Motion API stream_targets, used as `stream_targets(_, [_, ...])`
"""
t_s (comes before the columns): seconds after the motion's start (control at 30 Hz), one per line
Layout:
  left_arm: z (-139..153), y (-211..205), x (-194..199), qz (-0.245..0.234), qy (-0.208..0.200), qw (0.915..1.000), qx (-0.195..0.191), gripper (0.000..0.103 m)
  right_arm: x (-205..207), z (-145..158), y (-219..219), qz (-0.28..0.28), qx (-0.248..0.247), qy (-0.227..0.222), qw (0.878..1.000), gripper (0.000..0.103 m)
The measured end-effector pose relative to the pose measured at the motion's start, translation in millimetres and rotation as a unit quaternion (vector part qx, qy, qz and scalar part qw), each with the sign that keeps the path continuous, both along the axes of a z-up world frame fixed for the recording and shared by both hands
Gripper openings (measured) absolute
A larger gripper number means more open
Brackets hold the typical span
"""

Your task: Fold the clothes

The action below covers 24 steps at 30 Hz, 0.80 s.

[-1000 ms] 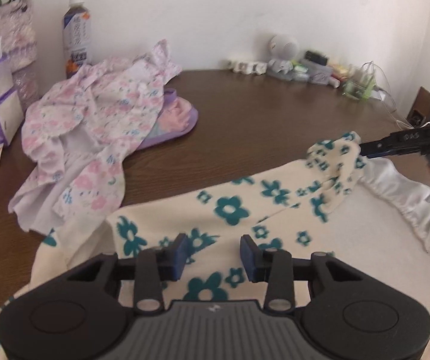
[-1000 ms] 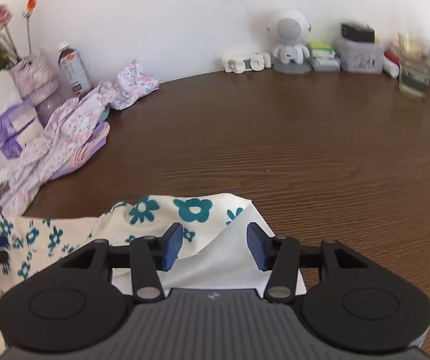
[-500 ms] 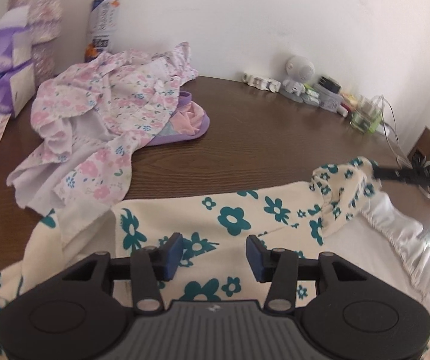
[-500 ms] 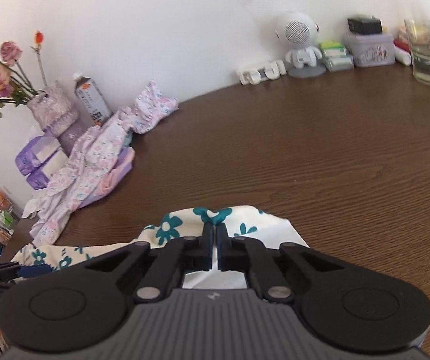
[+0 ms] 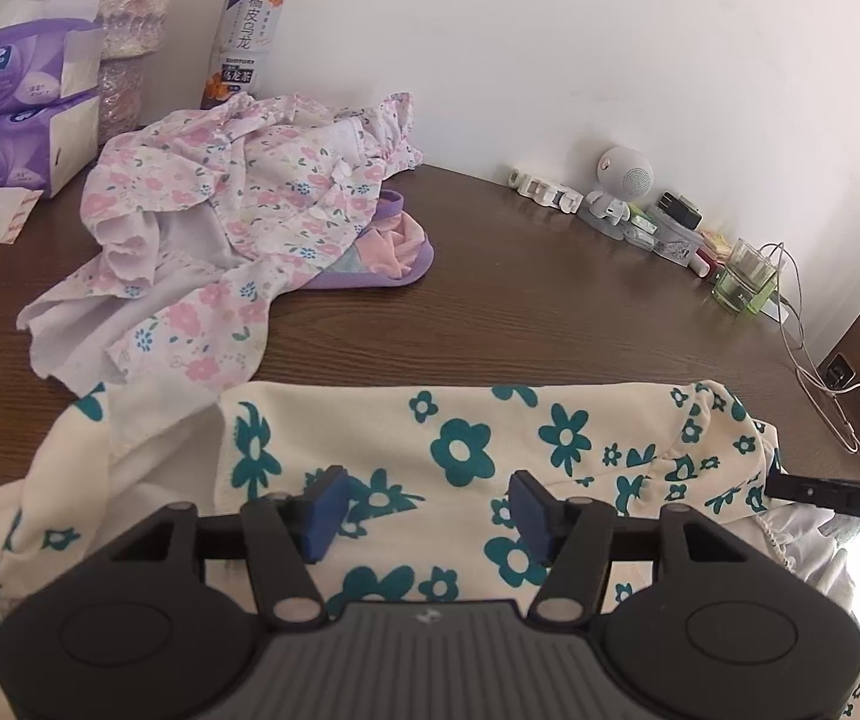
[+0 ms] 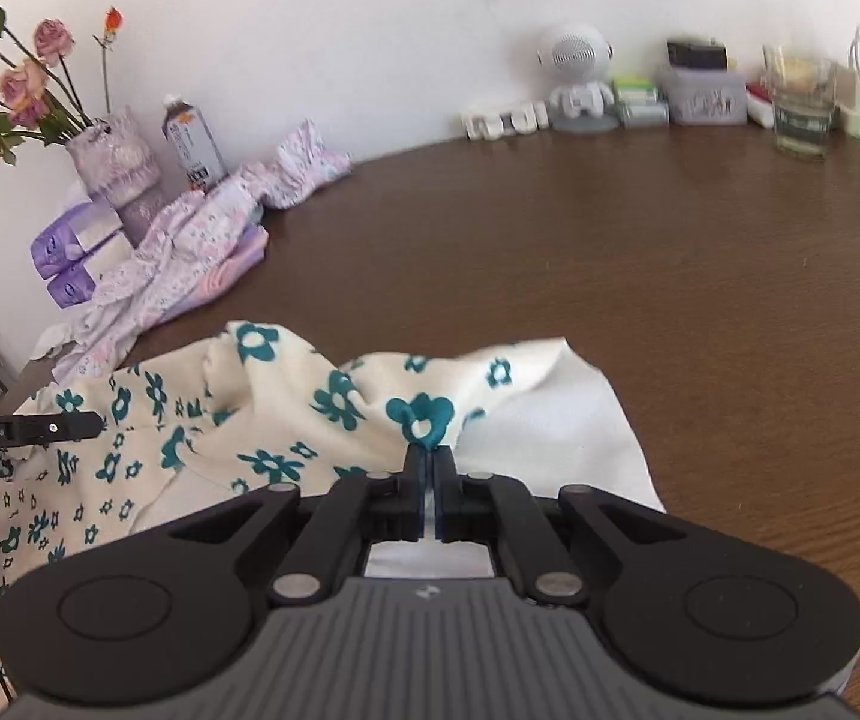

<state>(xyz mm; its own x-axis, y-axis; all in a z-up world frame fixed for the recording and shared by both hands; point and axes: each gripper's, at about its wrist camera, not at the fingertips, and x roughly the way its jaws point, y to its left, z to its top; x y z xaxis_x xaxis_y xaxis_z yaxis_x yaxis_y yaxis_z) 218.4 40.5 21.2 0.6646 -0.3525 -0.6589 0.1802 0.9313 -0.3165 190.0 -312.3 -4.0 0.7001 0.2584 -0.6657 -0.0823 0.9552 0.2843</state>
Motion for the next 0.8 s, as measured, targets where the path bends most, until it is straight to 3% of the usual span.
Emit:
stream_targets(0.1, [0, -1, 0, -0.002, -0.001, 1.0000, 0.002, 0.058, -1, 7, -1, -0.001, -0.012, -0.009, 1.000, 0.014])
stream_targets(0.17, [0, -2, -1, -0.003, -0.001, 1.0000, 0.005, 0.059, -5, 22, -2, -0.012, -0.029, -0.039, 0.999, 0.033])
stream_targets(0.2, [0, -2, -1, -0.004, -0.002, 1.0000, 0.006, 0.060, -6, 30, -1, -0.016, -0.037, -0.055, 0.998, 0.034])
stream_targets(0.3, [0, -5, -1, -0.008, -0.003, 0.9999, 0.010, 0.065, 0, 50, 9, 0.010, -0.055, -0.092, 0.994, 0.035])
stream_targets(0.43, [-1, -7, -1, -0.012, -0.007, 0.9998, 0.015, 0.067, 30, 59, 48, 0.070, -0.104, -0.108, 0.986, 0.035])
stream_targets(0.6, [-2, -4, -2, -0.014, -0.008, 0.9999, 0.006, 0.067, 75, 39, 83, 0.113, -0.142, -0.073, 0.981, 0.035])
stream_targets(0.8, [-3, 0, -2, -0.017, -0.009, 0.9998, -0.005, 0.067, 61, 16, 65, 0.104, -0.129, -0.039, 0.985, 0.024])
